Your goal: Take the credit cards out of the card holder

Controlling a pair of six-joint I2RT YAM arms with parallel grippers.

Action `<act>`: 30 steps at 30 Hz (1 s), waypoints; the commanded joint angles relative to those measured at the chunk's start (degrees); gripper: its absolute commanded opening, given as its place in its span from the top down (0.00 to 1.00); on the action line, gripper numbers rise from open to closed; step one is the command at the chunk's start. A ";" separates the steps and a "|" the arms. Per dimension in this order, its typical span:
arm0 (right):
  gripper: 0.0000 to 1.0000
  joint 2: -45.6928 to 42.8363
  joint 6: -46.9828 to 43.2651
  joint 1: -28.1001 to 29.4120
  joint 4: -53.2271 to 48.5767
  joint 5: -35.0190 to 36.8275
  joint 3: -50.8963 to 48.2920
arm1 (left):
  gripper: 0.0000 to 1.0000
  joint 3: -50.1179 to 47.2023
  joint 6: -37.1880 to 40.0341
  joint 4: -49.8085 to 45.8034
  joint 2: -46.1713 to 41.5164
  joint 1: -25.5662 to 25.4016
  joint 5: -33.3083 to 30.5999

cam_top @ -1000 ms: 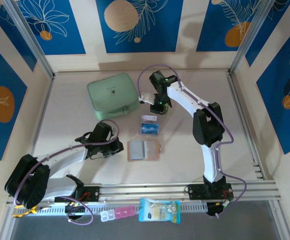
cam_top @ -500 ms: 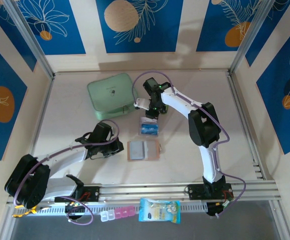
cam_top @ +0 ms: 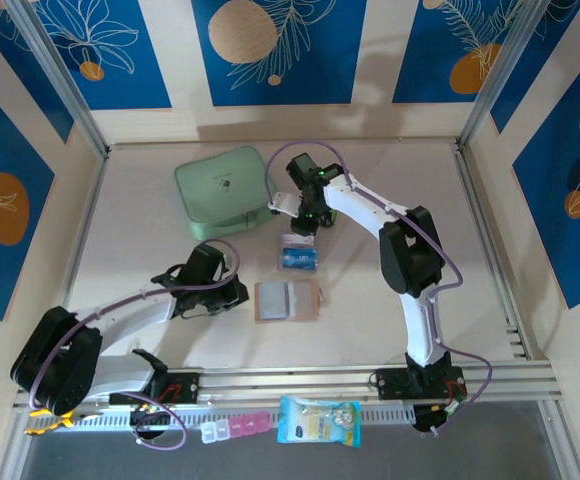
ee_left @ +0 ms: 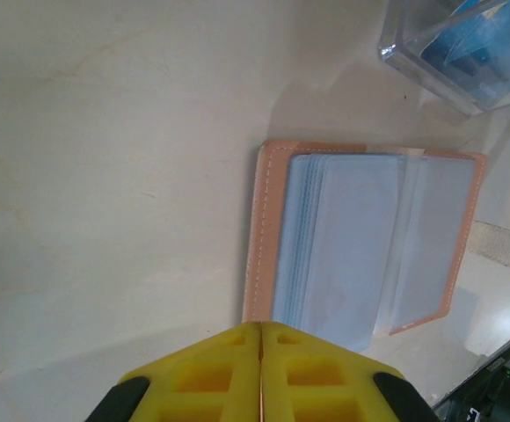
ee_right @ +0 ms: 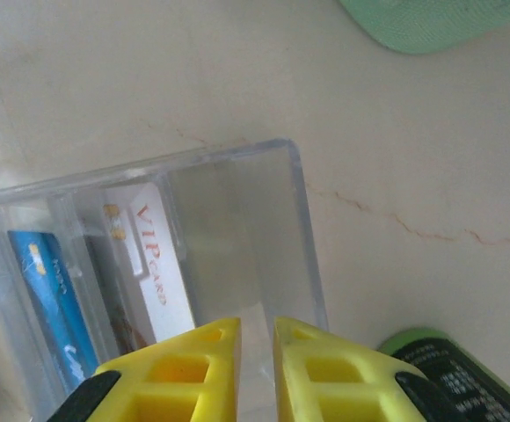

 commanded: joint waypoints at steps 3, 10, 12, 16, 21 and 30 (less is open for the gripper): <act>0.82 -6.61 7.98 0.10 -0.26 -1.51 -3.78 | 0.92 0.50 -0.94 2.07 1.93 -0.16 1.96; 0.84 -14.13 24.33 -0.51 3.26 -4.43 -14.66 | 0.92 1.68 -1.25 3.86 4.61 -1.57 2.11; 0.84 -16.37 28.99 -1.47 4.92 -5.07 -18.53 | 0.92 1.84 -1.41 4.25 5.23 -1.95 2.07; 0.84 -19.32 36.47 -4.34 8.23 -4.17 -24.68 | 0.92 1.44 -1.95 5.52 6.00 -2.33 1.96; 0.84 -19.36 39.85 -7.12 12.04 -4.16 -28.54 | 0.93 1.36 -1.87 5.44 6.05 -2.51 1.90; 0.83 -15.56 43.30 -9.04 19.66 -9.16 -29.29 | 0.93 0.34 -2.20 4.93 4.52 -2.62 1.12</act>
